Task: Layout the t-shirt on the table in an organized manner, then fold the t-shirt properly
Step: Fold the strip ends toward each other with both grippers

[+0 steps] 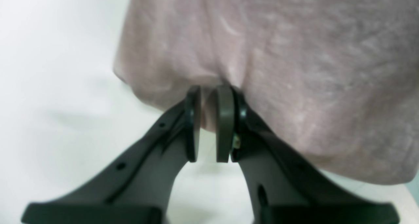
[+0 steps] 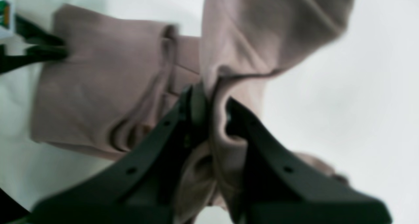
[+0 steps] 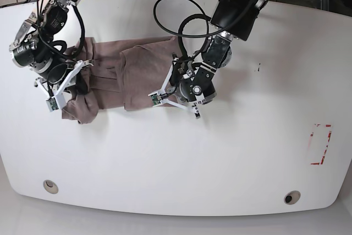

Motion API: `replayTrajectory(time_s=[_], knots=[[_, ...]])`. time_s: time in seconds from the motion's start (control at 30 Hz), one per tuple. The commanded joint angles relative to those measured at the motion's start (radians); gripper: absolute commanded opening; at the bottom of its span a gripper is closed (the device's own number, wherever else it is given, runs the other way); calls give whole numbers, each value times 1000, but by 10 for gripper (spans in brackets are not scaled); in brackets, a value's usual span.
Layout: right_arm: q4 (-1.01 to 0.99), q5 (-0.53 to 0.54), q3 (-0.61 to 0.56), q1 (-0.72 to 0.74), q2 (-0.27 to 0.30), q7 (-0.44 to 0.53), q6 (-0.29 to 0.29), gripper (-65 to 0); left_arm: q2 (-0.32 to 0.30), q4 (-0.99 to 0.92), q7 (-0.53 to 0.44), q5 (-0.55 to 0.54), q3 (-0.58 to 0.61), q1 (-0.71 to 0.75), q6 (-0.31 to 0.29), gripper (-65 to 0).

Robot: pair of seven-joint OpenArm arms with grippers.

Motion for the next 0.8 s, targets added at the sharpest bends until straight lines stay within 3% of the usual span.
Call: replayTrajectory(time_s=[0.0, 0.33, 0.6, 0.77], knots=[[24, 21, -11, 16, -9, 21, 2, -633, 0, 14, 2, 14, -3, -25, -1, -587], [63, 21, -98, -14, -118, 21, 2, -633, 0, 14, -64, 5, -3, -23, -1, -587], [63, 21, -155, -19, -199, 21, 2, -633, 0, 19, -62, 2, -8, -22, -1, -587], [63, 17, -156, -17, -216, 21, 2, -633, 0, 31, -54, -9, -9, -20, -1, -587]])
